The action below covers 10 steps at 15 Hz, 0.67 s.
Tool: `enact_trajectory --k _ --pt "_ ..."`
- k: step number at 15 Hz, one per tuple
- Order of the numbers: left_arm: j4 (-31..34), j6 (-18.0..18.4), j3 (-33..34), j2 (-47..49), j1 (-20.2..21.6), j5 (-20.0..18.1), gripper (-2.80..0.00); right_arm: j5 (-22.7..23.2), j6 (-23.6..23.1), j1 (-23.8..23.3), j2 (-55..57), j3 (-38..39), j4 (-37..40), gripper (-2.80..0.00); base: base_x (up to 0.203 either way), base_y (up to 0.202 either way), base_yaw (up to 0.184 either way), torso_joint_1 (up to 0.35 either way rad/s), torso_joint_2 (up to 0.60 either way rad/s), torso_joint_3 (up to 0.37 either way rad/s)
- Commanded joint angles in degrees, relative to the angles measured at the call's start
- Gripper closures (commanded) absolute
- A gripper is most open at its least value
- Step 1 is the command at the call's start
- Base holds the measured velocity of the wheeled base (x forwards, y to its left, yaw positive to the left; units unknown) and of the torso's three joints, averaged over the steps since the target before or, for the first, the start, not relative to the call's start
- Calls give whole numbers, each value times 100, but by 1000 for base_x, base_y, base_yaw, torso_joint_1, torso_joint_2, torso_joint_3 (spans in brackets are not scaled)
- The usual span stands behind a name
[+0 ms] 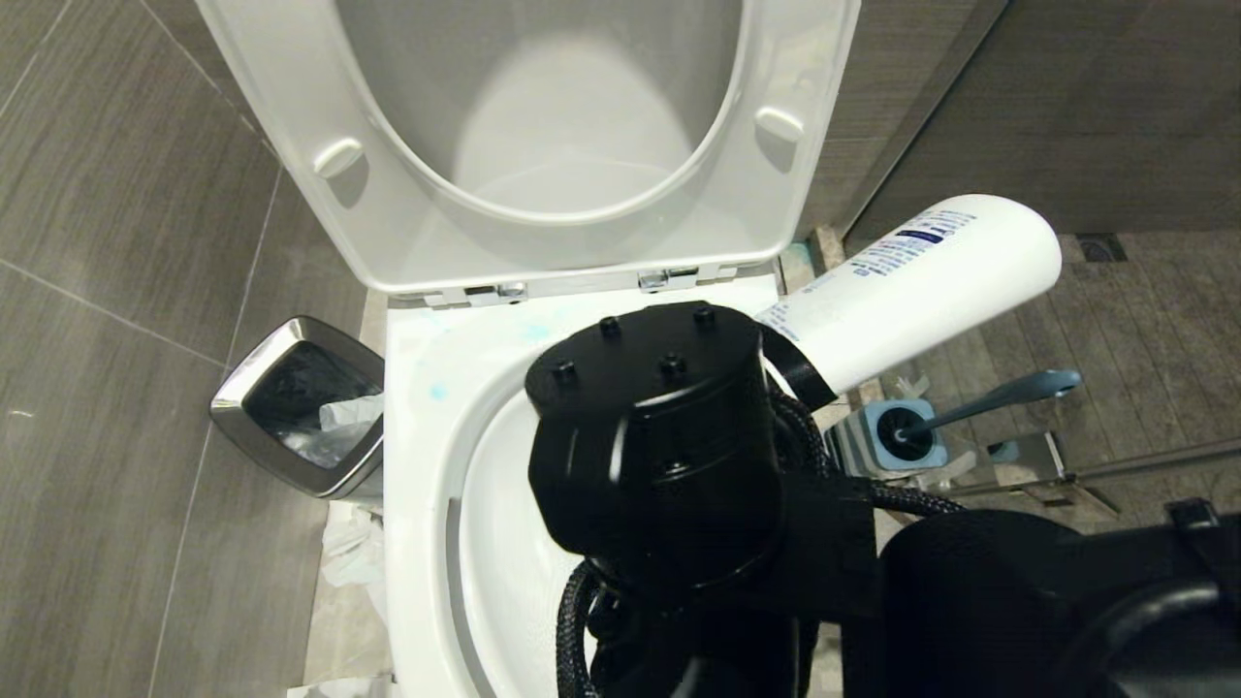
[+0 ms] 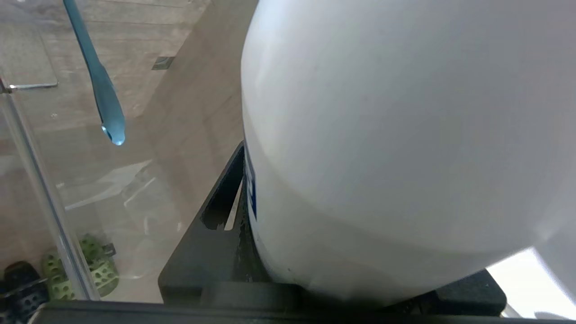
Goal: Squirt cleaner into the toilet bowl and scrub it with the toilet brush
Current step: Pour in the cleaning agent
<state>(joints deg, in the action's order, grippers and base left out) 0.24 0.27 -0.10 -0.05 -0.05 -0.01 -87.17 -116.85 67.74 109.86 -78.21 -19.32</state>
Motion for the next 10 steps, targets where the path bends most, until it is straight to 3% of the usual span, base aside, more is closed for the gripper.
enact_trajectory --k 1,10 --pt "2 0 1 5 -4 1 0 -49 -66 -41 198 -179 -10 0 0 0 0 0 0 0" --pt "2 0 1 5 4 1 0 -49 -75 -147 457 -503 -10 0 0 0 0 0 0 0"
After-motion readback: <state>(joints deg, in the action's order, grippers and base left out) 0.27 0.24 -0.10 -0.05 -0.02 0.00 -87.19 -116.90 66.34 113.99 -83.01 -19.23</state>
